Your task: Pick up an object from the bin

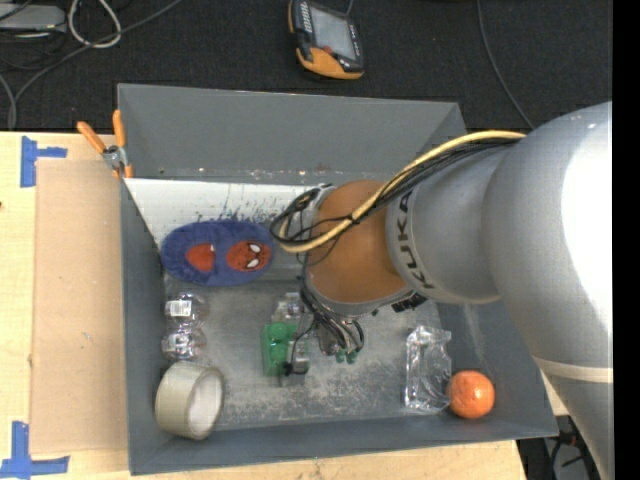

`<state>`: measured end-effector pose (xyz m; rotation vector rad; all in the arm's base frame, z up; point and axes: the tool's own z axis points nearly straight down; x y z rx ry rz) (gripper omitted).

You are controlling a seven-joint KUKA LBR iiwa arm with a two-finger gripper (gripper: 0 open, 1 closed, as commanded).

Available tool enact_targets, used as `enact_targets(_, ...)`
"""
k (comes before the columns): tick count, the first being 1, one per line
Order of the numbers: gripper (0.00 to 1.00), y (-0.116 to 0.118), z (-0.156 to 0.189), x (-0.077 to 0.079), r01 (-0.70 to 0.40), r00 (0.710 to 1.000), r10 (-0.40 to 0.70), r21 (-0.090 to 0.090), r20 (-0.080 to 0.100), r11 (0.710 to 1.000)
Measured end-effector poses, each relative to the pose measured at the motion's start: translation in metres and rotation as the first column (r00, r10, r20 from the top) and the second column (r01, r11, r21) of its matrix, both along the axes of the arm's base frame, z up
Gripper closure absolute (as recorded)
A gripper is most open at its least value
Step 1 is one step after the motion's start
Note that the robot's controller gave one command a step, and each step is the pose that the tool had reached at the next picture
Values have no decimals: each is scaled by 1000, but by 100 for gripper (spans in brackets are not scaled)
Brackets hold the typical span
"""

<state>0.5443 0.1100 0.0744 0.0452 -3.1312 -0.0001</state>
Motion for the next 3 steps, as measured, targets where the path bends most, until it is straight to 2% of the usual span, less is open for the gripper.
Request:
enact_targets(1,100,0,31,-2,0,1000,0,-1,-7,1000)
enact_targets(2,100,0,66,0,0,1000,0,1,-1,1000)
enact_targets(3,100,0,84,0,0,1000,0,1,-3,1000)
